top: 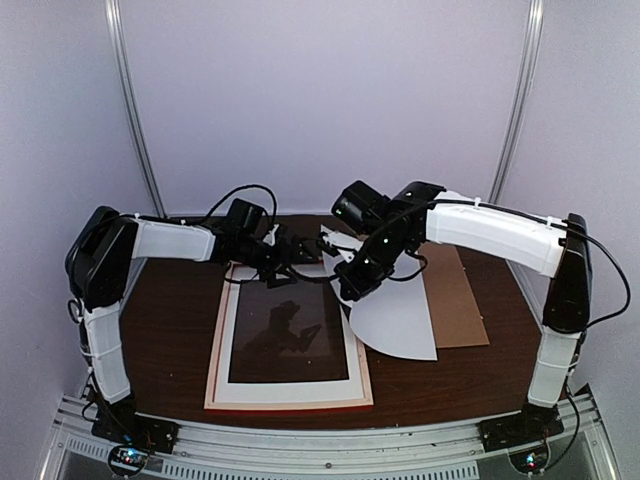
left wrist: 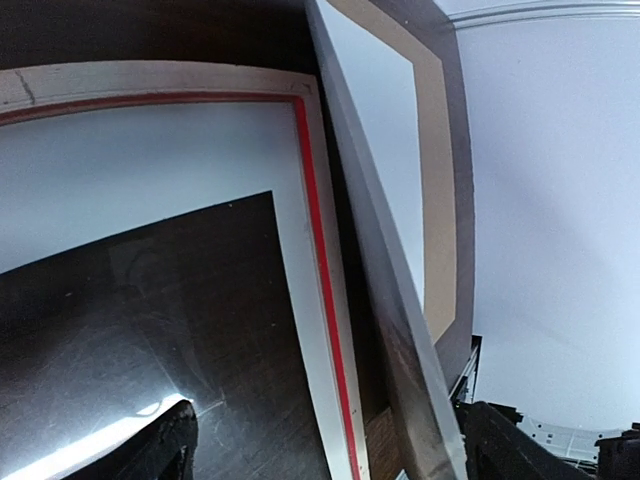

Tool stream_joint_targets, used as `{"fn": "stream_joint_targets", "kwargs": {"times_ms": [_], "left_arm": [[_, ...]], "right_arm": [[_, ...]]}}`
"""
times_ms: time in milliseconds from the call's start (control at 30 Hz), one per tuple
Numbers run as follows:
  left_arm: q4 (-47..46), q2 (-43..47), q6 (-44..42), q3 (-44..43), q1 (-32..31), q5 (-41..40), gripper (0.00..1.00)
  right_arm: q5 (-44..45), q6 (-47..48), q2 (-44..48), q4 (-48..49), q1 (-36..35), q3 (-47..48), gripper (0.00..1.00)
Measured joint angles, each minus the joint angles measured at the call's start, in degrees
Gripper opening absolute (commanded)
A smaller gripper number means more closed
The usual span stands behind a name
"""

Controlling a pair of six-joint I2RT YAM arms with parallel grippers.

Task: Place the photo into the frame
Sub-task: Turn over the photo, then pass from the right arm to the left

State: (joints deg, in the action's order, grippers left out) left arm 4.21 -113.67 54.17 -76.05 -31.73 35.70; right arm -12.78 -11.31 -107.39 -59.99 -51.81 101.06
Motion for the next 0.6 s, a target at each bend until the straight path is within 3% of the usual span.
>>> {"fn": "stream_joint_targets", "kwargs": {"times_ms": [367, 600], "left_arm": [[-4.44, -2.03, 4.92, -0.02, -1.31, 2.19, 0.84], [-4.04, -4.96, 5.05, -2.27, -2.43, 2.93, 0.68]], "right_arm": [[-2.25, -1.07, -2.89, 3.32, -1.40, -0.31, 0.00], [-3.28, -1.14, -4.22, 4.59, -2.21, -0.31, 0.00]]}}
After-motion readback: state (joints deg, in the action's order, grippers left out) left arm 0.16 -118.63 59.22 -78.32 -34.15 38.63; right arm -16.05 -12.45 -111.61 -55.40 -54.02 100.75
